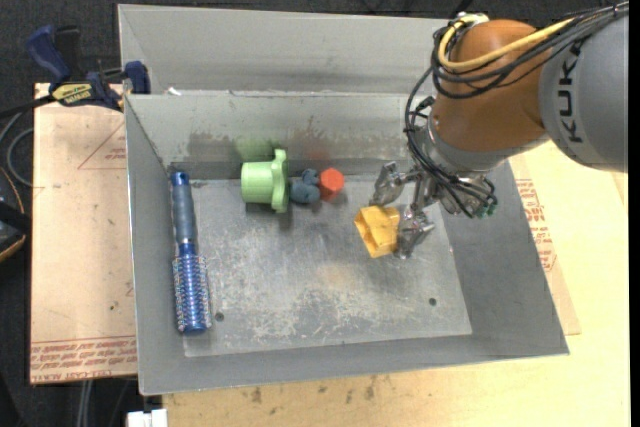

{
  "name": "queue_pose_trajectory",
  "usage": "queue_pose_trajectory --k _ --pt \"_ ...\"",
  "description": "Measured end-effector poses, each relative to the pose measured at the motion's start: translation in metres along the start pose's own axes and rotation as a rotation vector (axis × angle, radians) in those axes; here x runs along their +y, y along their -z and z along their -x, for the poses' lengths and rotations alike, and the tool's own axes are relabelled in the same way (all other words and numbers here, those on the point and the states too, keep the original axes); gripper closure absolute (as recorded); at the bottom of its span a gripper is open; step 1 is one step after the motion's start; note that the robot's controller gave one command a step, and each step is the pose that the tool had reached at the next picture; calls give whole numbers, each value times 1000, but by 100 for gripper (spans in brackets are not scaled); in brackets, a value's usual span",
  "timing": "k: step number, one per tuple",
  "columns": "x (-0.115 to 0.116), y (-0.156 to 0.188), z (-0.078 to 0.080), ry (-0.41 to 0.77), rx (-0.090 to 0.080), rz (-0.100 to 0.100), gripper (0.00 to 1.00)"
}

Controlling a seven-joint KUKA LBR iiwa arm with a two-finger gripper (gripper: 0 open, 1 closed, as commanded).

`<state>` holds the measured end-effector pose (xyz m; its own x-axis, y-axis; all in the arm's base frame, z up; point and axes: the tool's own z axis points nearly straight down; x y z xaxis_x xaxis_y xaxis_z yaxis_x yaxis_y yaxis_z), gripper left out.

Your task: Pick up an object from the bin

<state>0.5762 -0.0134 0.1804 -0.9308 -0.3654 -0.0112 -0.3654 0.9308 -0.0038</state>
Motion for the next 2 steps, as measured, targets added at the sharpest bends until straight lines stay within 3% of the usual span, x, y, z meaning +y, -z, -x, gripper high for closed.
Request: queue_pose_trajectory --k 1,2 --pt "-9 83 1 -39 -1 -1 100" --pt "24 84 -18 335 9 7 100"
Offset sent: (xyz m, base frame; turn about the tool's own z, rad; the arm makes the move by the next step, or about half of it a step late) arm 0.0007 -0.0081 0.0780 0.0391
